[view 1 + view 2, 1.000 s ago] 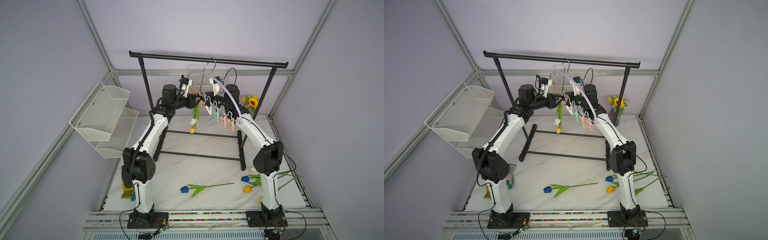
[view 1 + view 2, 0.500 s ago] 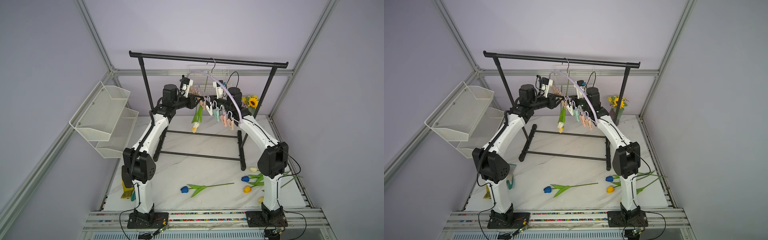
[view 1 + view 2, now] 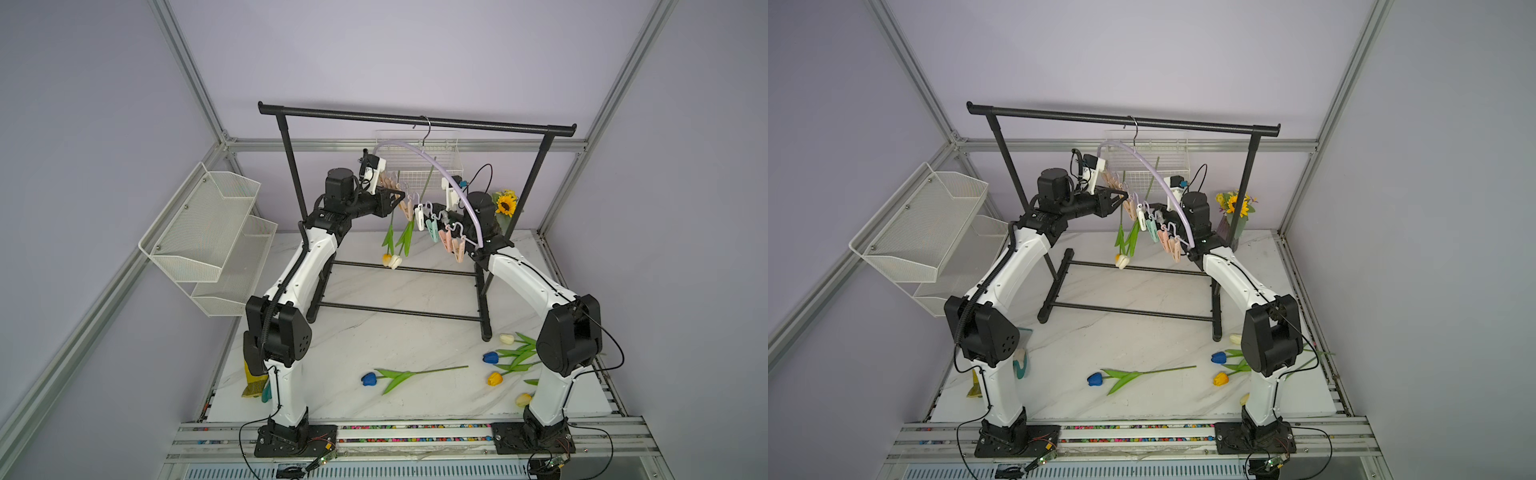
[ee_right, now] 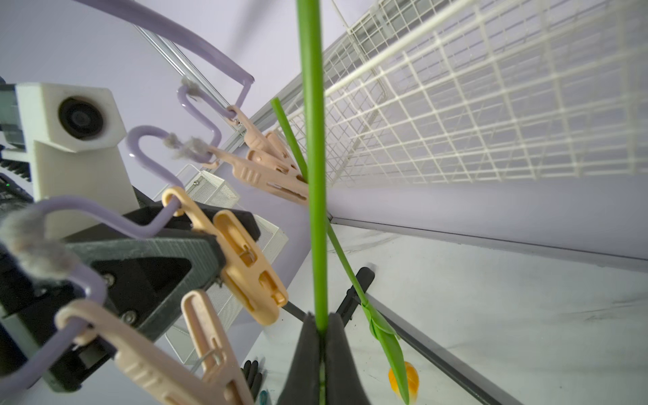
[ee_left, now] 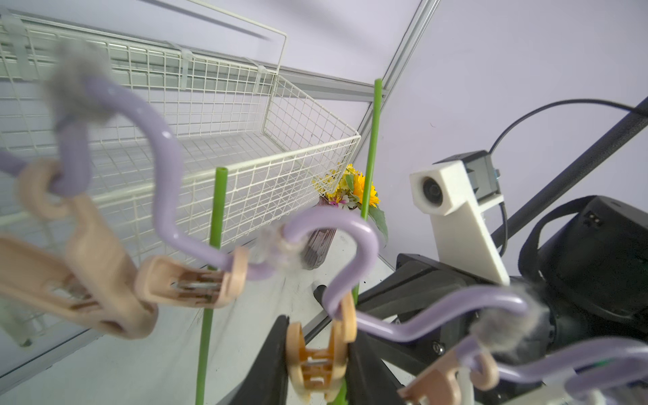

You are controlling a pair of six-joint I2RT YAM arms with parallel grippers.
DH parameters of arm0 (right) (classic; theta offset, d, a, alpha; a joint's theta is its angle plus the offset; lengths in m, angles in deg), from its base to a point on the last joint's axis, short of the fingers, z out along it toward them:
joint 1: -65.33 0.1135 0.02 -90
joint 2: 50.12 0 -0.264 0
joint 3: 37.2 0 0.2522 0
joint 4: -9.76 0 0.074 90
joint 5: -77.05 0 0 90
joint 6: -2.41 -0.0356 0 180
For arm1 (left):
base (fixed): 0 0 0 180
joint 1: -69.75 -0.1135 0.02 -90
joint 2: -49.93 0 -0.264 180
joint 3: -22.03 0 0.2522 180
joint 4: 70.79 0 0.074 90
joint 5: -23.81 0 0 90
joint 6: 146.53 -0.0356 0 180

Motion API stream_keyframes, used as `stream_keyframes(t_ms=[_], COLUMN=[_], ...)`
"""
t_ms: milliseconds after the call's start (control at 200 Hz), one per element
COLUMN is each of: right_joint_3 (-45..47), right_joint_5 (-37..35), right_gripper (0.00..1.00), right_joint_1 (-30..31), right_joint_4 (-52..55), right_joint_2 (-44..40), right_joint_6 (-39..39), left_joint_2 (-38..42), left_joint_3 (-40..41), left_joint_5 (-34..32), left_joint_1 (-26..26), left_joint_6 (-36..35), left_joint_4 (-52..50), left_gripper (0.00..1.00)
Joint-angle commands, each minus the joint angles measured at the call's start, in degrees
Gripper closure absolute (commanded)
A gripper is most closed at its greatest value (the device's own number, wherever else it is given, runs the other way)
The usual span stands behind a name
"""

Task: Dry the flowers on a clothes hanger
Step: Clamp the flower onto the hanger.

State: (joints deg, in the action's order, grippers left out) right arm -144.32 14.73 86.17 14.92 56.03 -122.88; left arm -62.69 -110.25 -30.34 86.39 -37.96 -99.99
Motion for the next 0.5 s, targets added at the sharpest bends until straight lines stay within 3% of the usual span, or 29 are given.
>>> stream_keyframes(t_ms=[0, 495], right_joint_3=[4.41, 6.24], right_joint_5=[0.11, 4.33], right_gripper=[1.00, 1.00], right_joint_1=[0.35, 5.34], right_joint_4=[-7.83, -4.86], right_joint_2=[-1.97, -2.07], right_joint_6=[-6.62, -4.16], left_joint_2=[1.97, 1.98], left_joint_3=[-2.22, -1.54], left_joint_5=[0.92, 1.22], left_joint_1=[-0.02, 0.06], left_joint_6=[1.16, 2.37], left_joint_4=[2.41, 3.44], left_gripper=[0.76, 0.79])
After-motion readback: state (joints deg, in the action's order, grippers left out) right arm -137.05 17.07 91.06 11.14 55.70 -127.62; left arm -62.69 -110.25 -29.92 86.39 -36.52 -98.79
